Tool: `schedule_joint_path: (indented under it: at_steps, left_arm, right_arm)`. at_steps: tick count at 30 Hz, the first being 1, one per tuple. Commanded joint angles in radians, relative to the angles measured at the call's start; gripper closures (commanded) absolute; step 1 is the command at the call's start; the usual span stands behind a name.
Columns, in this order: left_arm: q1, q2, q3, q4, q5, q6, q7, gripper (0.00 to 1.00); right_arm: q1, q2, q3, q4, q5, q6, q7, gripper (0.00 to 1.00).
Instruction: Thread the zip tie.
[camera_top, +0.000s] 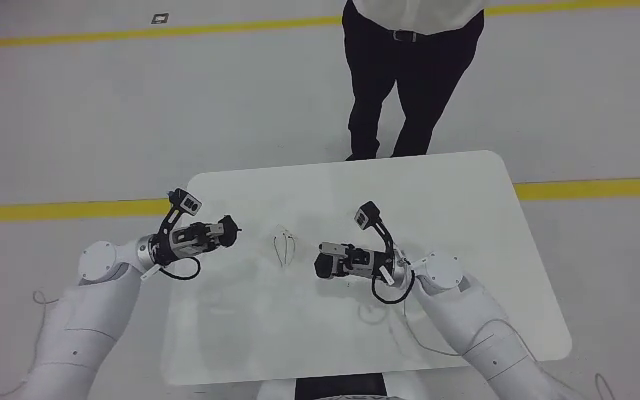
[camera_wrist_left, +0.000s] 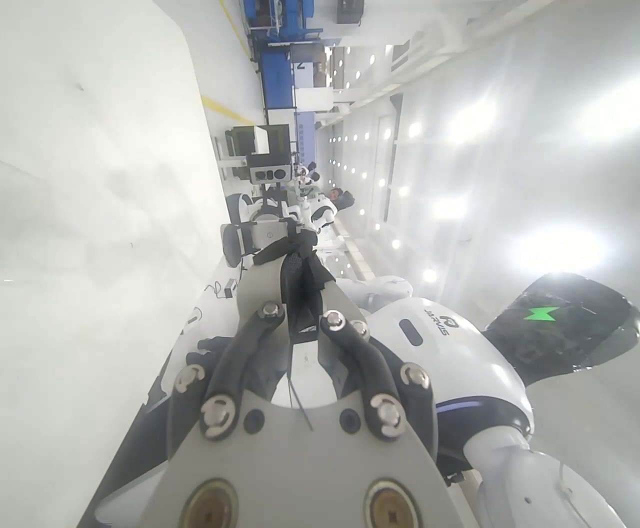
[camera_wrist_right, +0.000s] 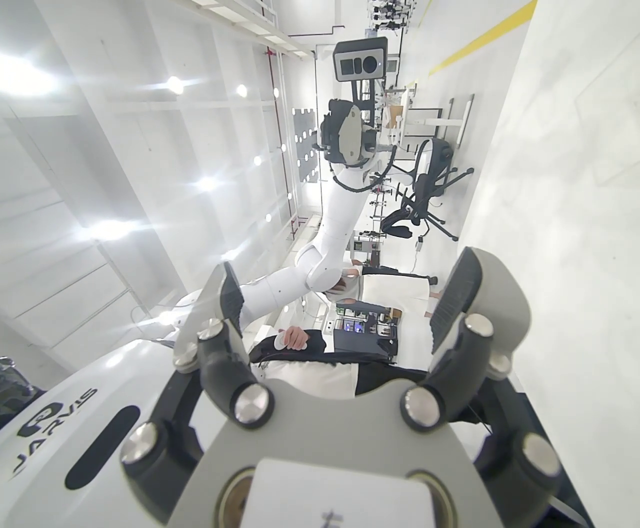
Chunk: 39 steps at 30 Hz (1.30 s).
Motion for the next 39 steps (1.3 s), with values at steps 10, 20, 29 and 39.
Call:
schedule_joint_path:
  at_steps: [10, 20, 29, 39]
  left_arm:
    - [0.0, 0.0, 0.0, 0.0, 0.0, 0.0, 0.0, 1.0]
    - [0.0, 0.0, 0.0, 0.0, 0.0, 0.0, 0.0, 1.0]
    - [0.0, 0.0, 0.0, 0.0, 0.0, 0.0, 0.0, 1.0]
    - [0.0, 0.0, 0.0, 0.0, 0.0, 0.0, 0.0, 1.0]
  right_arm:
    - [0.138, -0.013, -0.135, -0.134, -0.273, 0.32, -0.08, 0.0]
    - [0.252, -0.036, -0.253, -0.17, -0.439, 0.609, -0.142, 0.0]
    - [0.332, -0.052, -0.314, -0.126, -0.513, 0.609, -0.119, 0.0]
    - [0.573, -0.169, -0.465, 0.166, -0.487, 0.609, -0.112, 0.0]
